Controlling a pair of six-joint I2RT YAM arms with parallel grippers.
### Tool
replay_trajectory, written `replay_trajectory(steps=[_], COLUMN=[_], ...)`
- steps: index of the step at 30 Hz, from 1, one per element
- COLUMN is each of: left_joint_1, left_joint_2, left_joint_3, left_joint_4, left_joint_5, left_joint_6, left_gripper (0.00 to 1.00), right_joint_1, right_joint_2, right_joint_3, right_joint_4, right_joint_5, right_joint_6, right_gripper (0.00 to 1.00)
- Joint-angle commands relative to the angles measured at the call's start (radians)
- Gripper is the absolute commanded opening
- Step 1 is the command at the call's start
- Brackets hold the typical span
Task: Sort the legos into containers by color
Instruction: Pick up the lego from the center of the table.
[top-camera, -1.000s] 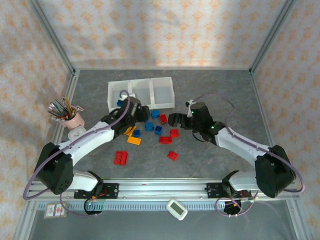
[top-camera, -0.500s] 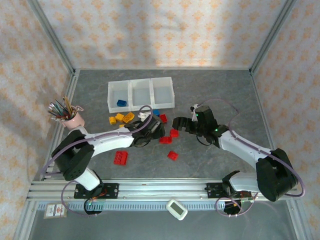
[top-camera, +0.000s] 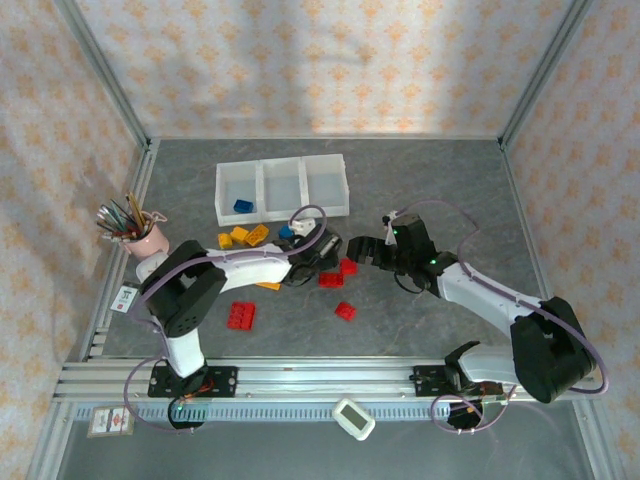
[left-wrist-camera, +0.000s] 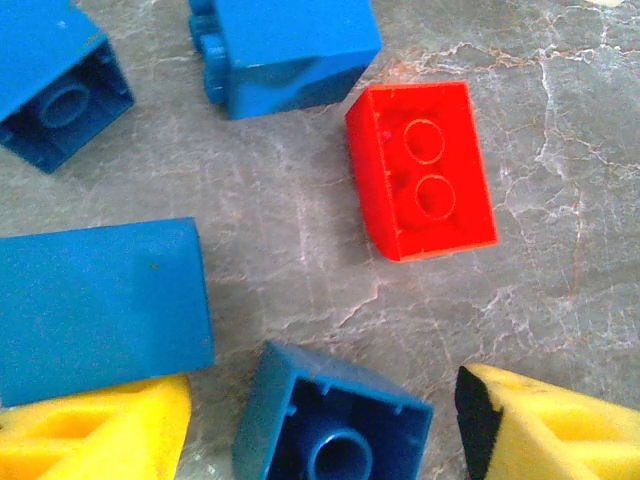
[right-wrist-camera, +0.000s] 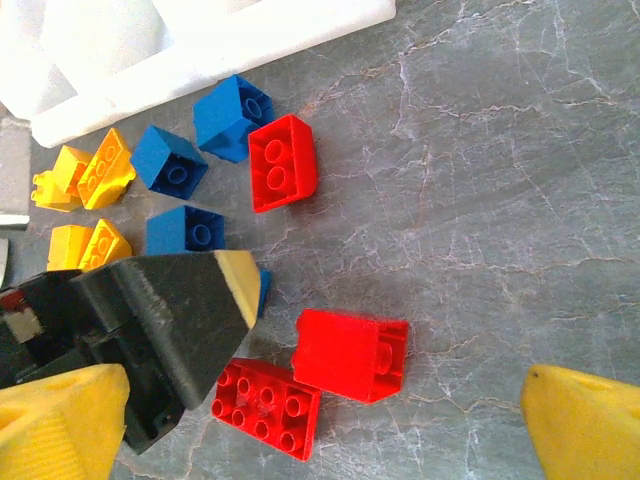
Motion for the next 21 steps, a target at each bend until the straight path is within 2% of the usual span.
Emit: replay_trajectory(steps=[1, 10, 18, 21], left_joint_1=[0.003, 0.001, -0.002, -0.01], left_joint_2=[0.037, 0.074, 0.05, 0.023], left_joint_3=[0.051, 0.064, 0.05, 0.049], left_joint_4=[0.0, -0.003, -0.024, -0.041], left_joint_5=[-0.041, -0.029, -0.04, -0.056], left_joint_6=[0.021, 0.029, 0.038, 0.046], left_gripper=[0.68, 0.49, 0.3, 0.26], right_joint_1=[-0.008, -0.009, -0.01, -0.01], right_joint_2=[-0.022, -0.019, -0.022, -0.026], right_joint_3=[-0.007, -0.011, 0.003, 0.021], right_joint_4=[0.018, 0.023, 0.006, -0.016], right_joint_5=[-0.002, -0.006, -0.003, 0.008], right_joint_6=[-0.02, -0.021, -0.034, -0.048], right_gripper=[1.0, 1.0, 1.0, 1.0])
